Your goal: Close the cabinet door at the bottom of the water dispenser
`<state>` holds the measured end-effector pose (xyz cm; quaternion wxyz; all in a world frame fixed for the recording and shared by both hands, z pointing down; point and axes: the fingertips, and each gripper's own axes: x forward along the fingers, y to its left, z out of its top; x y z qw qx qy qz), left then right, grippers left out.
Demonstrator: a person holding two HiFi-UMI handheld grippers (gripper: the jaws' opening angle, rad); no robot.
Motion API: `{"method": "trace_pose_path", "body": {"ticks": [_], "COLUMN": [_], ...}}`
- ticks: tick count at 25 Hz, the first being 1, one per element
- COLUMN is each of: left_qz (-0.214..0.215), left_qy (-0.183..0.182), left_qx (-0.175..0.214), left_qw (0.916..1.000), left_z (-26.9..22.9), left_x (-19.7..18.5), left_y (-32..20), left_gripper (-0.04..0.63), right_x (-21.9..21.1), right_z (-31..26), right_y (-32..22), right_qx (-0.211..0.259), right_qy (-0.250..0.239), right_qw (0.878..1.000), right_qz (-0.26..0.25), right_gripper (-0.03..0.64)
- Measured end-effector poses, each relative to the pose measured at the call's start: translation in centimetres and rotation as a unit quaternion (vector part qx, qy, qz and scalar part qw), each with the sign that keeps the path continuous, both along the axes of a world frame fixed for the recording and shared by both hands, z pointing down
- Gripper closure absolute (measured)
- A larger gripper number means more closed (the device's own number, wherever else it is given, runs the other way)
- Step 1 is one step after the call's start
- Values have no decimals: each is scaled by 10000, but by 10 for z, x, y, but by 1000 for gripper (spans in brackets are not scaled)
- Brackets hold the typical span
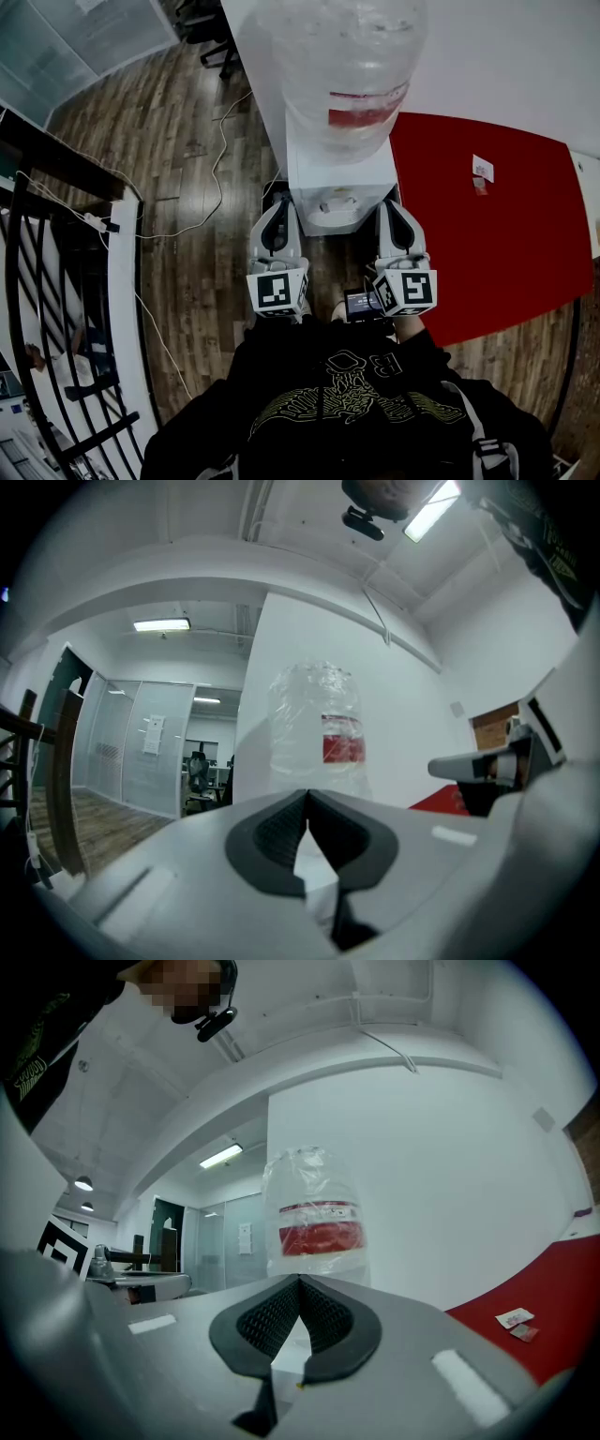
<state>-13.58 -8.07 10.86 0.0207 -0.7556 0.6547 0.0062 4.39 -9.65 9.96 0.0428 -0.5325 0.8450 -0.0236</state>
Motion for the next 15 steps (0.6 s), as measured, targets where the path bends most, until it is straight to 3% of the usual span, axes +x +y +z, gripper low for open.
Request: {"method": "trace_pose_path", "body": {"ticks": [15], "left_qz": [69], "left_qy": [-14], "left_qx": [-94], "left_qw": [9999], "left_z": [3], "left_x": [2], "left_y": [5], "left_gripper": [588], "right_x": [-2], "right_z": [3], "right_y": [6], "right_qx": [-181], "right_qy": [79], "right_qw": [9998], "right_qz": [2], "right_gripper": [618]}}
